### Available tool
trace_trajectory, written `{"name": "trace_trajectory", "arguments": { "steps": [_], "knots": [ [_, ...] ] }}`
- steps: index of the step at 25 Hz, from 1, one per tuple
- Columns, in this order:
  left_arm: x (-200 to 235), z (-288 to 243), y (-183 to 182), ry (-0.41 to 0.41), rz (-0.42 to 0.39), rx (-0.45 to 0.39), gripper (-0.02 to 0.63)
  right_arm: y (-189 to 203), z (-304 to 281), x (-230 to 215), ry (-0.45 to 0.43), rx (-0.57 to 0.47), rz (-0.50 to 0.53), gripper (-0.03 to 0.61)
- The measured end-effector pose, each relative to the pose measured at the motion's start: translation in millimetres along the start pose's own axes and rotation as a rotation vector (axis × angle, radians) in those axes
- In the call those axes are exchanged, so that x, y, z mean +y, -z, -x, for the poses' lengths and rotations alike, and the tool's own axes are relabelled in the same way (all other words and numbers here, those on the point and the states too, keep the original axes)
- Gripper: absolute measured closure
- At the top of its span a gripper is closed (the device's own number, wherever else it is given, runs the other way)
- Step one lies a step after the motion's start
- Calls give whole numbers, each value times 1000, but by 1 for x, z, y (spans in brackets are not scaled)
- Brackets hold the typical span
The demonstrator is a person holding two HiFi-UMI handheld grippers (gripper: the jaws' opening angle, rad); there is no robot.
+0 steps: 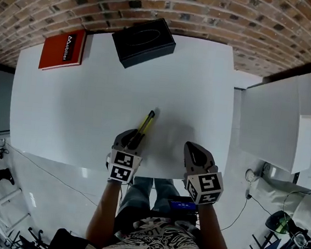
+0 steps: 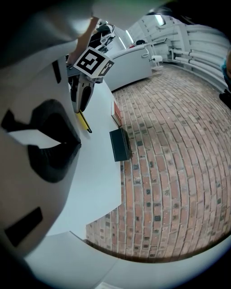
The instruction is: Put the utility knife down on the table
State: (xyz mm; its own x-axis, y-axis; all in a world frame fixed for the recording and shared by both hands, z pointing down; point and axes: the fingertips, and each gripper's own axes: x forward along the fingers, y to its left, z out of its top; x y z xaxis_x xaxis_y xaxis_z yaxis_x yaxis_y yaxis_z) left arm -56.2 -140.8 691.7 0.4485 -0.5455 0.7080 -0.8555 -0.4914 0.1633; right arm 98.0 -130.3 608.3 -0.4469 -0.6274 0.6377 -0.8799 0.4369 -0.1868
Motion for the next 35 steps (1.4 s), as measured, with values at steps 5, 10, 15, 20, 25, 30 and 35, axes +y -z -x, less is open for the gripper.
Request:
{"name": "trace_trajectory", "arguments": {
  "steps": [5, 10, 15, 20, 25, 30, 35],
  "knots": [
    [-3, -8, 4, -3, -21, 18, 491, -7, 3, -4, 2, -16, -4, 578],
    [-6, -13, 3, 8, -10, 34, 491, -15, 4, -6, -4, -28, 2, 578],
    [-3, -5, -13, 1, 7, -5, 485, -28, 6, 0, -17, -55, 17, 578],
    [-1, 21, -49, -17, 14, -96, 485, -51, 15, 7, -21, -97, 44, 578],
    [-7, 51, -90, -2, 16, -209, 486, -76, 23, 15, -27, -158, 68, 578],
    [-16, 79, -121, 36, 74, -296, 511, -101, 33, 28, -37, -213, 91, 578],
    [-16, 101, -146, 22, 68, -371, 547, -121, 42, 40, -40, -261, 117, 578]
  ]
}}
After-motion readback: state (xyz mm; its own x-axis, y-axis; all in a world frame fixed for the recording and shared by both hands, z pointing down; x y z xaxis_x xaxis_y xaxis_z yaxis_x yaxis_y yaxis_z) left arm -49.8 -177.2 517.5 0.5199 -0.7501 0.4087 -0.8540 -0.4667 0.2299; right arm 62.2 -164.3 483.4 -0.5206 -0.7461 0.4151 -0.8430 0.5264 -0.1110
